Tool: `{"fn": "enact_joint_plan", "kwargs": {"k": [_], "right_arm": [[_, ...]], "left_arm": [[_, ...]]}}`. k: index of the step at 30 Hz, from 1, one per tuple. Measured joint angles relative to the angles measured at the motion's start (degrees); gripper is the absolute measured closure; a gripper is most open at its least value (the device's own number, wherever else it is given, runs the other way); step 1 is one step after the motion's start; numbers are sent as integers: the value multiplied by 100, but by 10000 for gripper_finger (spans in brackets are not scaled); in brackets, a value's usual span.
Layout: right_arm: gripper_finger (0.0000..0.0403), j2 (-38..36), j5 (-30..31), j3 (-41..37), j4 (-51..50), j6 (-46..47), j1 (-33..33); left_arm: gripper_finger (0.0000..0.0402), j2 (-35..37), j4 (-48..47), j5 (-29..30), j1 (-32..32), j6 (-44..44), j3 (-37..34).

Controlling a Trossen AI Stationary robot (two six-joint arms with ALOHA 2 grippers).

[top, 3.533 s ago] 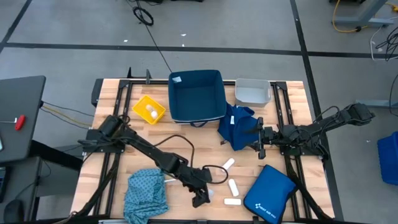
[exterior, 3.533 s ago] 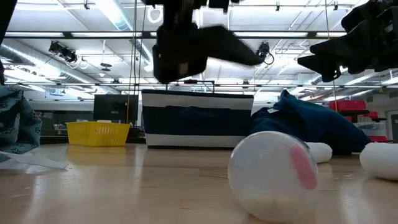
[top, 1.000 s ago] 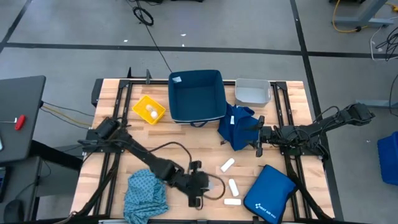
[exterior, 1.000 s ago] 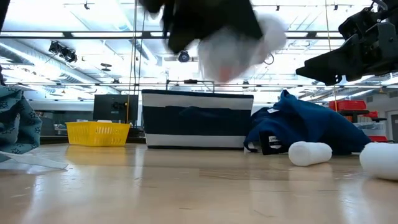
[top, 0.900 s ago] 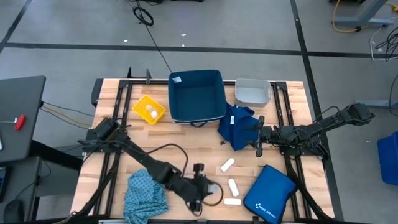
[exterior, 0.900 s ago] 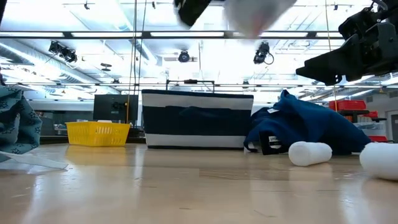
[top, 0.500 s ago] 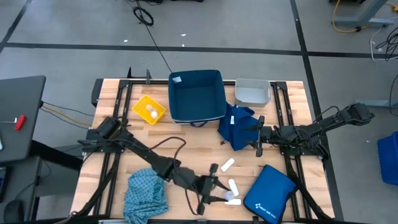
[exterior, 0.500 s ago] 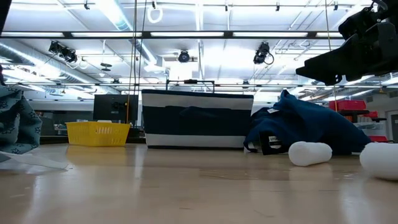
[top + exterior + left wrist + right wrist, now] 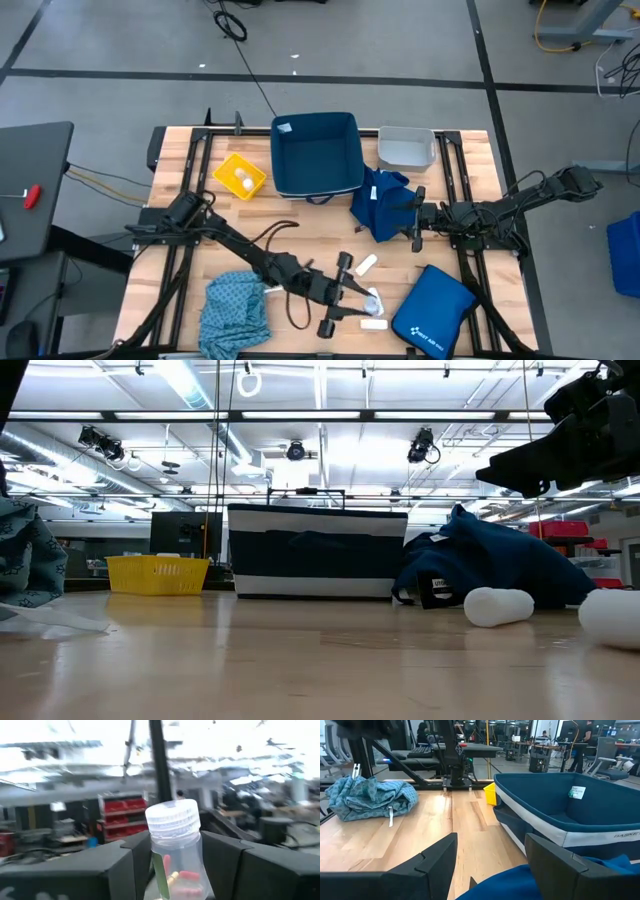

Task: Pick & place medical supplies in basket/bin
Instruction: Put the white pill bottle into the basket

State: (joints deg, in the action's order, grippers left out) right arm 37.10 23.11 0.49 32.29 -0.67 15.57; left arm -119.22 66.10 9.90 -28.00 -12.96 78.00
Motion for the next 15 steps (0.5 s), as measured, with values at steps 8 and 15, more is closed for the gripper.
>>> {"fn": "enact_joint_plan", "kwargs": {"k": [8,15], "right_arm": [[160,-2,2,0,2,42,0],[160,-1,9,0,-101,134,-2]], "left_arm": [[254,52,2378,1693,115,-608,-1358],[254,377,2371,3363,114,-1933,-2065]]}}
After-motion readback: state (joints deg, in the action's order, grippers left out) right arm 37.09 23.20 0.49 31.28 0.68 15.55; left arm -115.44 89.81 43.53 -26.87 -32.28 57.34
